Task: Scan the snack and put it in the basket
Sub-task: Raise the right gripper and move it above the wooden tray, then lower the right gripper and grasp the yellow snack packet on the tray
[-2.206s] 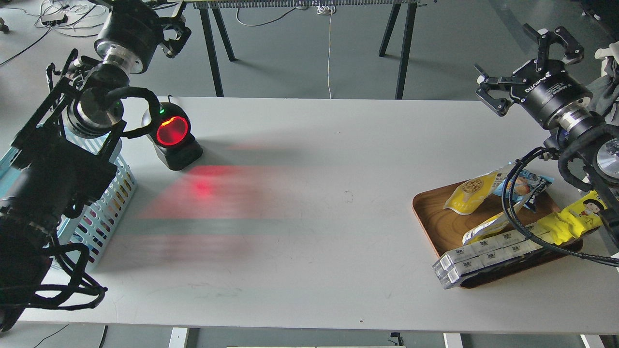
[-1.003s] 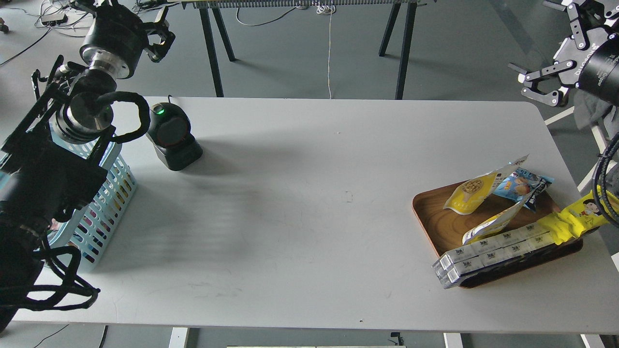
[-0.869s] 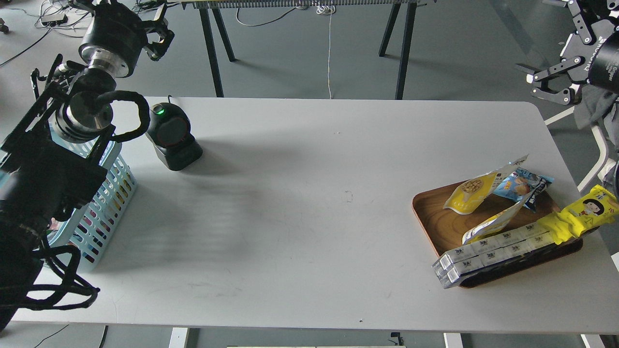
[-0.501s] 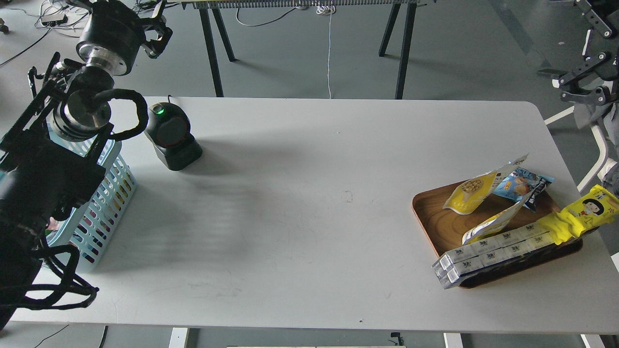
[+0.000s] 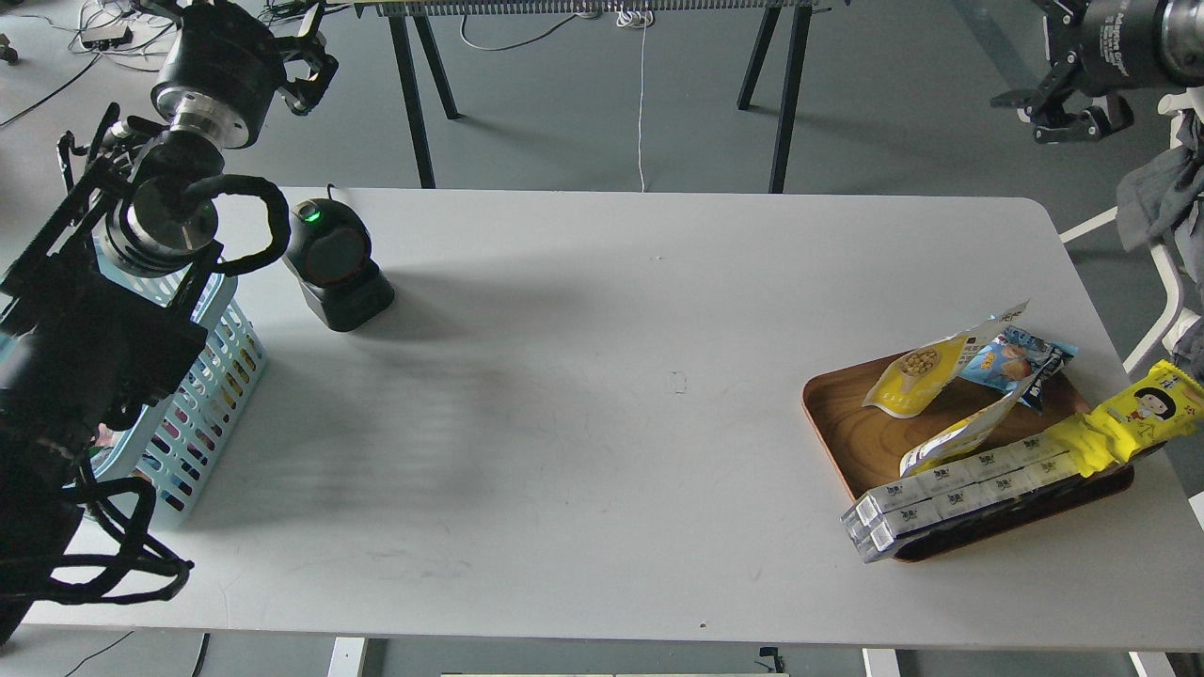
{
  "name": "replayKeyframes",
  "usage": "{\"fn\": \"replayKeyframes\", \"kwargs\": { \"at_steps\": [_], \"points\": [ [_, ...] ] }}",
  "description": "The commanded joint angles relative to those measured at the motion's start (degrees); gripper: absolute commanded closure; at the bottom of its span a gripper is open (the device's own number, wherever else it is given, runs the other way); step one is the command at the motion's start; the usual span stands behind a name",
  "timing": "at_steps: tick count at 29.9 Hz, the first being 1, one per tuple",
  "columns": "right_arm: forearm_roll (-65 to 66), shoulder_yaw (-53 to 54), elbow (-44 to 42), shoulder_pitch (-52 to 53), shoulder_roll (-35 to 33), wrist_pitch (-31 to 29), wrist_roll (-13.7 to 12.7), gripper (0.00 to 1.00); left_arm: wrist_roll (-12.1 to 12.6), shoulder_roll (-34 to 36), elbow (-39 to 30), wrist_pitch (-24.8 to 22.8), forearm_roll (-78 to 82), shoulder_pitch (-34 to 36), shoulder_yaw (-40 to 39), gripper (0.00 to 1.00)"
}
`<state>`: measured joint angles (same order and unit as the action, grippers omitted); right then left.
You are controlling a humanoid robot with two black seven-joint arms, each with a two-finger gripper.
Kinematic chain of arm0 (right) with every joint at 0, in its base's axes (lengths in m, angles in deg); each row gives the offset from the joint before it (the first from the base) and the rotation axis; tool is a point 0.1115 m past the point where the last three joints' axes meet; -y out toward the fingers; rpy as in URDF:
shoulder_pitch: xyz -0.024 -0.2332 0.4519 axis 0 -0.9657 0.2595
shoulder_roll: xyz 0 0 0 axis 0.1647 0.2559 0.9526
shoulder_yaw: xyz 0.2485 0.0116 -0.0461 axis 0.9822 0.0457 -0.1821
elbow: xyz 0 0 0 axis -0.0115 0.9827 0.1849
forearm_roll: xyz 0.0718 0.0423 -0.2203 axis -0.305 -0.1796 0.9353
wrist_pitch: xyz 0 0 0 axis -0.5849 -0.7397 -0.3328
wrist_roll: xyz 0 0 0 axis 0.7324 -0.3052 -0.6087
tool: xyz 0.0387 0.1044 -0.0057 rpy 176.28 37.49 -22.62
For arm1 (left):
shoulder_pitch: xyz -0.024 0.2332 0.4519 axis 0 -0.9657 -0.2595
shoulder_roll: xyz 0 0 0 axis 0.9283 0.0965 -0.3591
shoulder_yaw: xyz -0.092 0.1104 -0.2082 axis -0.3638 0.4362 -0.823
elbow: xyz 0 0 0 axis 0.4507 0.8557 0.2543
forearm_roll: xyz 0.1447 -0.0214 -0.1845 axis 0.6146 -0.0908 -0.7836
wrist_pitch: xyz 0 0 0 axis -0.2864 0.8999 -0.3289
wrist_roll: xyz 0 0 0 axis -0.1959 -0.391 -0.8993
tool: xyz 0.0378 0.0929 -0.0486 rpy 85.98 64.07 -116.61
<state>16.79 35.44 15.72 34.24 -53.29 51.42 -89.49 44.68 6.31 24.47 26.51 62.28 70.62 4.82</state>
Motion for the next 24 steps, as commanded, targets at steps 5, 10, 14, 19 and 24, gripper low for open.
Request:
{"fn": "replayKeyframes", "kwargs": {
  "at_steps": [5, 10, 14, 19, 24],
  "points": [
    [-21.61, -20.03, 8.18, 20.06, 13.41, 8.07, 0.01, 0.05, -0.07, 0.07, -0.06, 0.01, 0.01, -0.01, -0.09, 0.00],
    [-22.42, -20.12, 15.91, 16.91, 12.46, 14.85, 0.01, 0.05, -0.07, -0.02, -0.06, 0.01, 0.01, -0.01, 0.00, 0.00],
    [-22.16, -20.47, 17.07, 15.32, 9.29, 15.29, 0.01, 0.04, -0.07, -0.11, -0.06, 0.01, 0.01, -0.10, 0.00, 0.00],
    [-18.47, -21.96, 16.89, 10.76, 7.00, 15.29, 0.01, 0.04, -0.15, -0.54, -0.06, 0.10, 0.01, -0.10, 0.00, 0.00],
    [-17.67, -21.53, 16.45, 6.89, 5.86, 15.12, 0.01, 0.05, -0.15, -0.46, -0.06, 0.01, 0.01, -0.10, 0.00, 0.00]
  ]
}}
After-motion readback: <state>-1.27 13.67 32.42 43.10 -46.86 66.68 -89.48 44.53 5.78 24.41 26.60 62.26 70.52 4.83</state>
